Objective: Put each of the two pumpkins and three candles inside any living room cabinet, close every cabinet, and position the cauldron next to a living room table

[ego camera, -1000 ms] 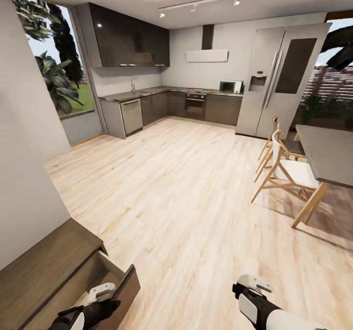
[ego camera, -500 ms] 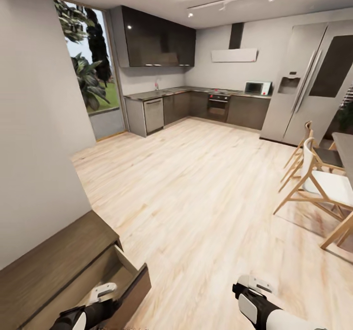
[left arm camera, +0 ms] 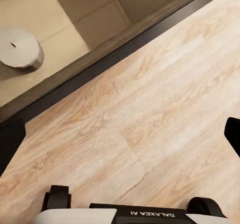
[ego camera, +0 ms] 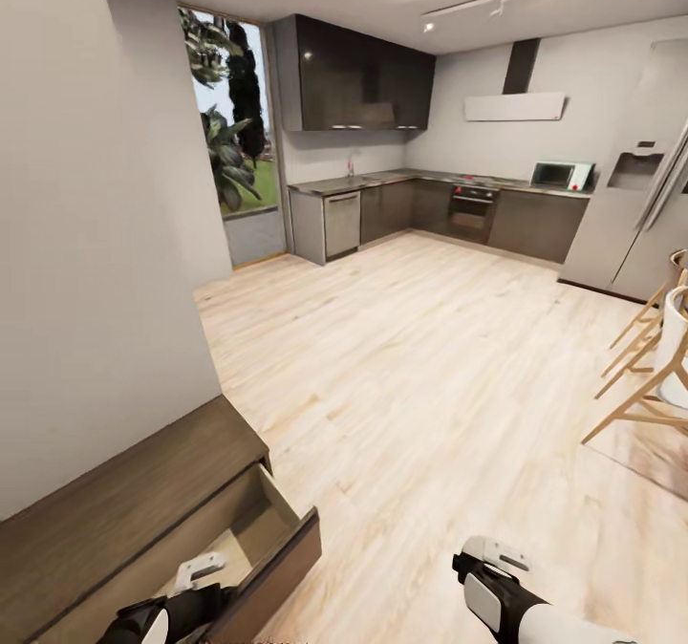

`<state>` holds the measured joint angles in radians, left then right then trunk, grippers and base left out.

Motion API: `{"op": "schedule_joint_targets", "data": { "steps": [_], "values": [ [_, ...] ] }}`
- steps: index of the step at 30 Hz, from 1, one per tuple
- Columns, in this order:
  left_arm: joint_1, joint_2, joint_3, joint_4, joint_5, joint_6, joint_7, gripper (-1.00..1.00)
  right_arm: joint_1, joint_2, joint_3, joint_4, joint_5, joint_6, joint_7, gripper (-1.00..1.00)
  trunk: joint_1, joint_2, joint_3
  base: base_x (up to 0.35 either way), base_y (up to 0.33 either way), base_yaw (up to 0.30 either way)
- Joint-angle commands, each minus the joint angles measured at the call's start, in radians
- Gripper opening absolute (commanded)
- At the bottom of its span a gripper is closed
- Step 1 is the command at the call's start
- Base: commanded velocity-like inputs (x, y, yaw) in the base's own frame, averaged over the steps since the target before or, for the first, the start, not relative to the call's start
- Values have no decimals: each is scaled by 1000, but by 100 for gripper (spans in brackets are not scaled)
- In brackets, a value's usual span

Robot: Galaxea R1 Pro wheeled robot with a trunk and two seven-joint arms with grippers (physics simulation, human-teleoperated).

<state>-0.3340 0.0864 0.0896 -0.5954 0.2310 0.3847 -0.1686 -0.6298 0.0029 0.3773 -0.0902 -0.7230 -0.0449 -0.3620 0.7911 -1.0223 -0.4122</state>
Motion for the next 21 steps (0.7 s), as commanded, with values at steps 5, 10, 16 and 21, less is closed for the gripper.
{"op": "schedule_joint_targets", "data": {
  "steps": [5,10,16,21],
  "values": [
    [0,0,4,-1,5,8,-3,100,-1,0,10,0,-9,-4,-3,-100,0,-1,-1,18,-179,292],
    [0,0,4,-1,5,8,-3,100,-1,0,11,0,-9,-4,-3,-100,0,-1,-1,131,-211,292],
    [0,0,4,-1,5,8,-3,100,-1,0,11,0,-9,-4,-3,-100,0,-1,-1,133,-141,292],
    [0,0,4,-1,5,8,-3,100,-1,0,11,0,-9,-3,-3,-100,0,-1,-1,22,-25,292]
  ]
}}
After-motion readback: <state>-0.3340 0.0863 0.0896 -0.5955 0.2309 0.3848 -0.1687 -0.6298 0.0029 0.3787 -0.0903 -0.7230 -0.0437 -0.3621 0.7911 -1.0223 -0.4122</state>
